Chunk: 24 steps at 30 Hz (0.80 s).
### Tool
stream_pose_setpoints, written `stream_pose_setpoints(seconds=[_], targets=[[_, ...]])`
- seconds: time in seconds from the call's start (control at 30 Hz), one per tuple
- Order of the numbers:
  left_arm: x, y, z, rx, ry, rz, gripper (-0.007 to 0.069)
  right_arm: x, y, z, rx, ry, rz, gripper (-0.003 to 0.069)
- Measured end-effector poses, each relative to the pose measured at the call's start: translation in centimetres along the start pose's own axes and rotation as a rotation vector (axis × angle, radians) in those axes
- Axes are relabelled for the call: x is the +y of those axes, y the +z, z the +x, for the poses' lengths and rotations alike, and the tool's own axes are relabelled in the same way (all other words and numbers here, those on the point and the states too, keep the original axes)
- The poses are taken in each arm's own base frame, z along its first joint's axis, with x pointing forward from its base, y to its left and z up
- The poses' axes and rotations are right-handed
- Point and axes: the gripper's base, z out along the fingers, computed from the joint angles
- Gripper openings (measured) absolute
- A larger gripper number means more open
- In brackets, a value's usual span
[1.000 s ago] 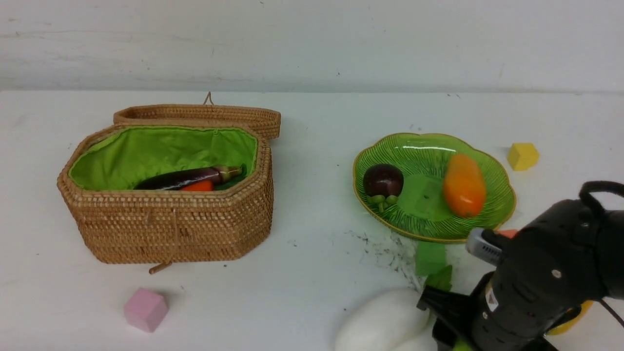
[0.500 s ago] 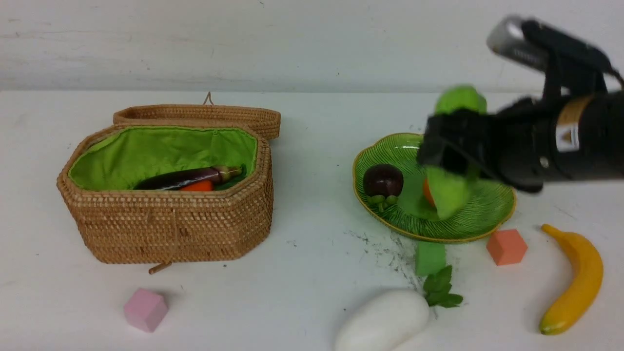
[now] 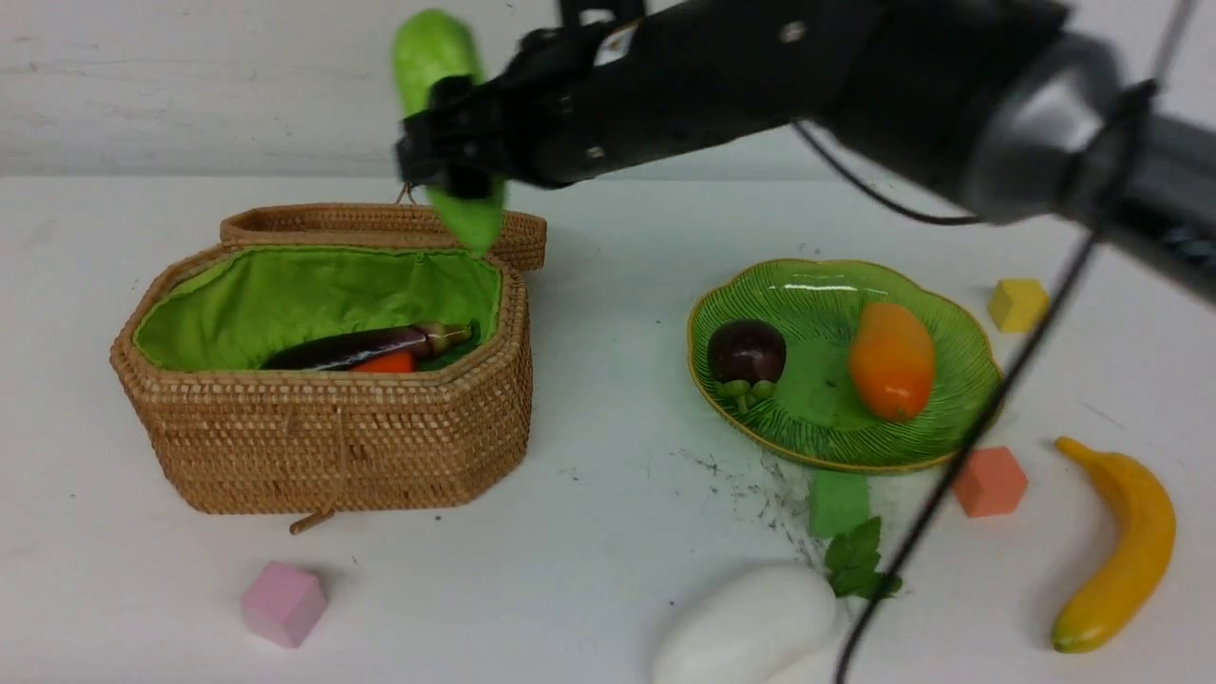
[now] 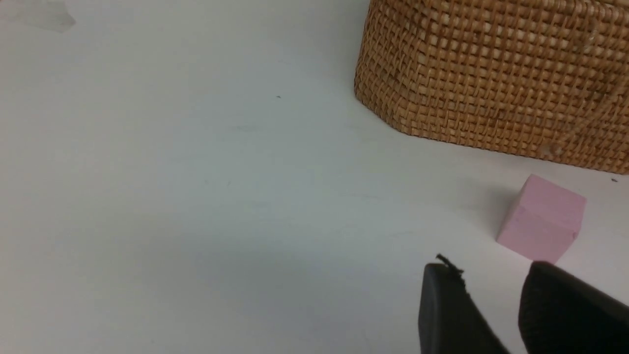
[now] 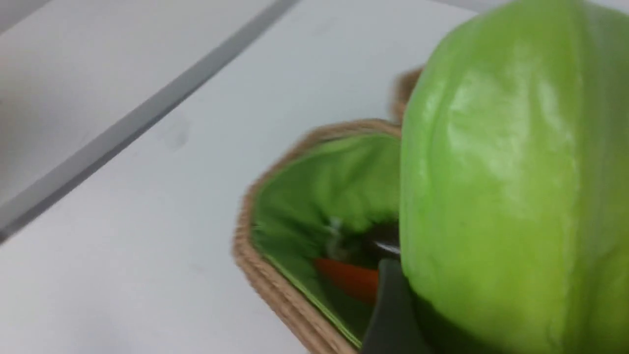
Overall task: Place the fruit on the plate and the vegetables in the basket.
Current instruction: Take a chayote with your right arm and place it on the basket on the left, then take a daikon with your right arm and place it on the basket on the left.
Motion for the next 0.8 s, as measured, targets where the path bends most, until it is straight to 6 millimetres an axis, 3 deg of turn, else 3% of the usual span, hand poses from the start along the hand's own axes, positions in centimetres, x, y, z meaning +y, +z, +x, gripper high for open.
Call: stream_pose_setpoints(seconds=[0.13, 0.3, 0.5, 0.67, 0.8], targets=[[0.0, 0.0, 0.0, 0.0, 0.0, 0.0, 0.0225, 0.6, 5.2, 1.9, 0.01, -0.122, -0.065, 0.0477], [0.0, 0.0, 0.0, 0.0, 0.0, 0.0, 0.0229, -0.1, 8.0, 4.2, 0.075, -0.115, -0.083, 0.0477], [0.0, 0.0, 0.0, 0.0, 0.0, 0.0, 0.0238, -1.4, 7.3, 4.2, 0.137, -0.061, -0.073, 0.0662], [0.0, 0.0, 0.0, 0.0, 0.0, 0.0, 0.0238, -1.9, 5.8, 3.5, 0.191, -0.05, -0.086, 0.0671], [0.0, 0.0, 0.0, 0.001, 0.0, 0.0, 0.0239, -1.9, 2.2, 1.4, 0.237, -0.086, -0.087, 0.064]])
